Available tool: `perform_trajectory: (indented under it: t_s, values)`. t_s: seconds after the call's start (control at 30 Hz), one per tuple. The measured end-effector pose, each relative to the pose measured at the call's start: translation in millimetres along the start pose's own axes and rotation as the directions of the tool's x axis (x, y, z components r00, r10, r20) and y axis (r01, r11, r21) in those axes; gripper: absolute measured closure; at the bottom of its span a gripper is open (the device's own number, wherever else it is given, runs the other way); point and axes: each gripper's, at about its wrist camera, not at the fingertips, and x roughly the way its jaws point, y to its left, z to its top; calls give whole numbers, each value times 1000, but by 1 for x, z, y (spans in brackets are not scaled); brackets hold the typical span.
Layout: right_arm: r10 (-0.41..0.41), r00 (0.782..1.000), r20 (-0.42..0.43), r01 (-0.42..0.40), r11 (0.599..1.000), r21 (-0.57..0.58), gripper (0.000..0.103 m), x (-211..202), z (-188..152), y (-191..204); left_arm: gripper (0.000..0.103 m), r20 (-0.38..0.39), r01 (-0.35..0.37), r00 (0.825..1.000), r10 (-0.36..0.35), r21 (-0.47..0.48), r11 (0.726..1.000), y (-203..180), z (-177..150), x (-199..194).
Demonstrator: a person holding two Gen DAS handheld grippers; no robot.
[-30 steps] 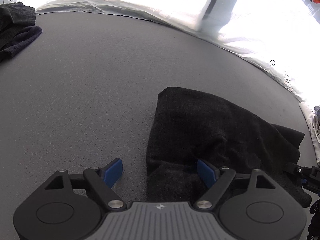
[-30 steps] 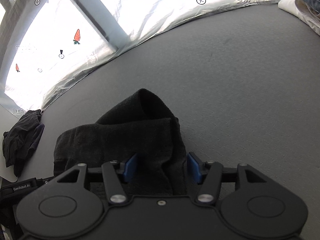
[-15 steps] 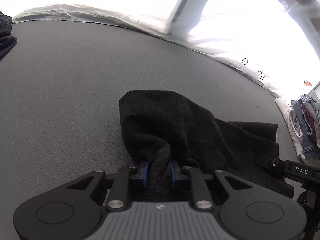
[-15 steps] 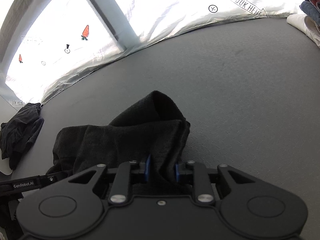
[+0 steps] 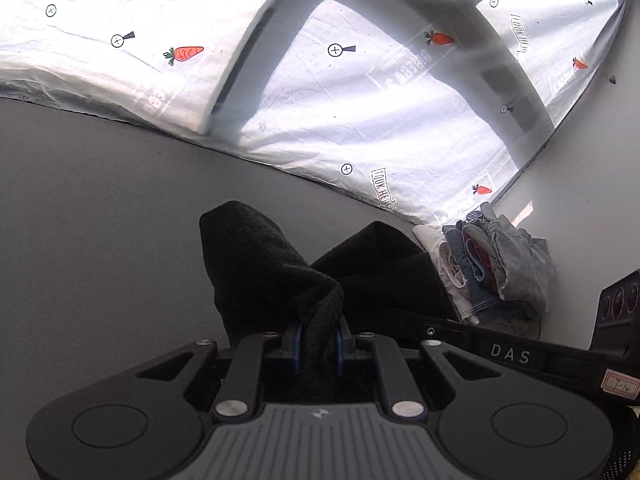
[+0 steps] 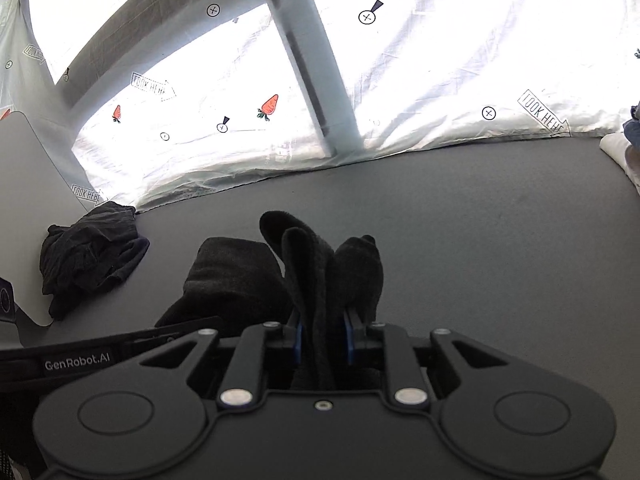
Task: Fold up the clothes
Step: 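Grasp the folded sweater with both tools and lift it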
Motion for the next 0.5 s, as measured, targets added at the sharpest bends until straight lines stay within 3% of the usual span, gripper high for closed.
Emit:
perform_trajectory:
  t_s: [0.23,0.5]
  values:
    - [-115,992,45,112,992,62,83,-32,-14,17,87,-25,116,993,-115,7,993,0,-3,-17]
    - [-183,979,92,164,970,180,83,-86,-41,-10,87,-69,189,980,-186,41,981,-36,-26,-13]
